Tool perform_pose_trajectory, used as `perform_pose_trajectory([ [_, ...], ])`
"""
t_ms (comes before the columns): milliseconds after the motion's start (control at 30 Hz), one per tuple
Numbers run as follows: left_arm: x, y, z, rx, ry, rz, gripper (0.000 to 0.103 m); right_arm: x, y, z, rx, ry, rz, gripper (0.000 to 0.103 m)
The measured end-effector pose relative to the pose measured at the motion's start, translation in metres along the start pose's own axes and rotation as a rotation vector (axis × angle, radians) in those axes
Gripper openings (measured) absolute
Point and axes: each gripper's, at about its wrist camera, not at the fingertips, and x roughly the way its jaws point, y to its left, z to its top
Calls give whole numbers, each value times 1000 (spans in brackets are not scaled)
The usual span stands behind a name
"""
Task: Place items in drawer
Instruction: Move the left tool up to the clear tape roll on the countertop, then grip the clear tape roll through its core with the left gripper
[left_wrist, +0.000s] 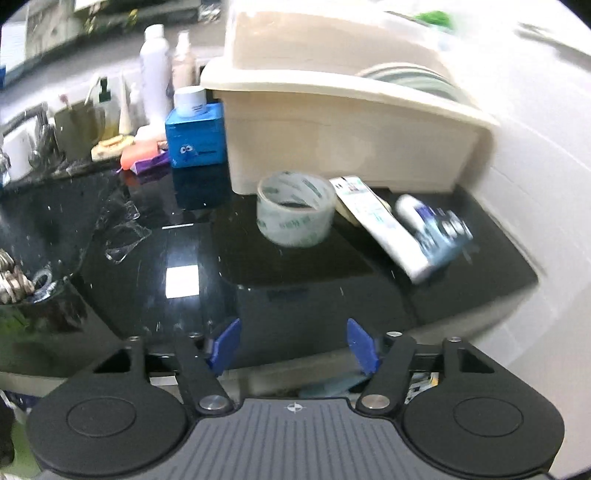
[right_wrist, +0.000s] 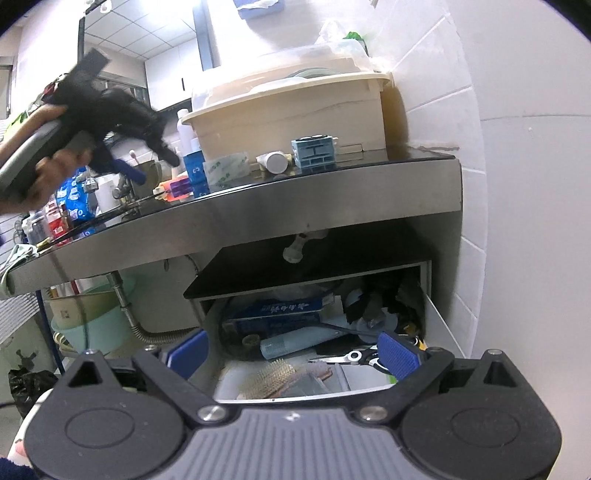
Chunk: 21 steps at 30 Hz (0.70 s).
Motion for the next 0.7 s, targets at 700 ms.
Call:
perform_pose_trajectory([
  [700, 91, 54, 97, -522, 95, -16, 39, 3, -10, -8, 32, 21, 10, 99],
])
